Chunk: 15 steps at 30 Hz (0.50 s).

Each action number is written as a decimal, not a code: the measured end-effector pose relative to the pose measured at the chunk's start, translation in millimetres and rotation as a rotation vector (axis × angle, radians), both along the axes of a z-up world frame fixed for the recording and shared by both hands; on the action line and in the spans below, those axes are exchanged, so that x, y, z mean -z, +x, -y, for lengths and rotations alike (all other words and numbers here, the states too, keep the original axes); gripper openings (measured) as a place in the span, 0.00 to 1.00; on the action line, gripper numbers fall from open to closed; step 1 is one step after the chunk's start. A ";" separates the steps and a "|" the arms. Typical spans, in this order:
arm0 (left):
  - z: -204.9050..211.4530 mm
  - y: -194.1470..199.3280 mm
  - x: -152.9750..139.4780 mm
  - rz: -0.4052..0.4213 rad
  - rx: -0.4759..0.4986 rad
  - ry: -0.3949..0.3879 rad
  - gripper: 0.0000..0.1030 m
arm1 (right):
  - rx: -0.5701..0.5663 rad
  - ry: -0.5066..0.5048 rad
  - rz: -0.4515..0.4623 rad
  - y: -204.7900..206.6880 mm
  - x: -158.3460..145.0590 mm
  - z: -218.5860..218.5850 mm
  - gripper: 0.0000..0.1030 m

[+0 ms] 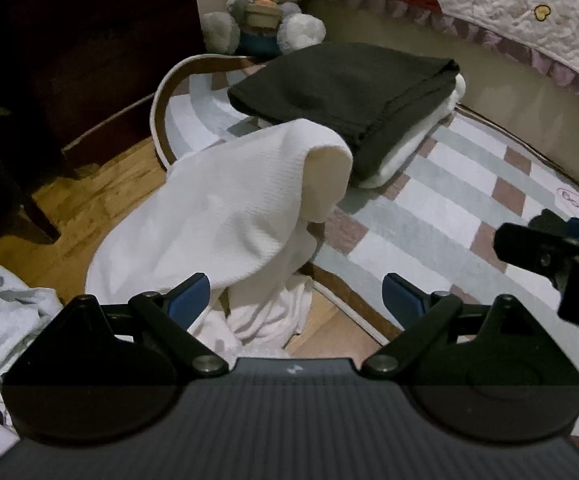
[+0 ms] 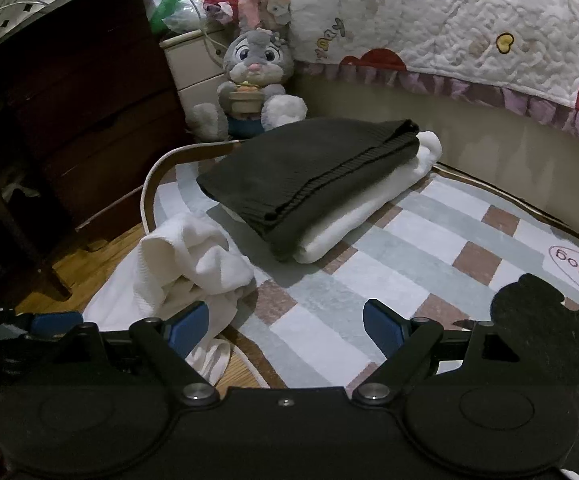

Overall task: Fold clothes
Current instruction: 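Move both grippers toward the white waffle garment on the mat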

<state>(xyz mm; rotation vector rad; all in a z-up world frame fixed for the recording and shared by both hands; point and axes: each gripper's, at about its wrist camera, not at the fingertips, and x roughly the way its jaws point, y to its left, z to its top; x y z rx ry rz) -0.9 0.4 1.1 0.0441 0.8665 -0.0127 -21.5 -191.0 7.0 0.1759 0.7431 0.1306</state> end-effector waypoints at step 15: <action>-10.2 -7.2 3.4 -0.009 0.013 0.041 0.91 | -0.008 0.011 -0.004 1.8 5.5 0.8 0.85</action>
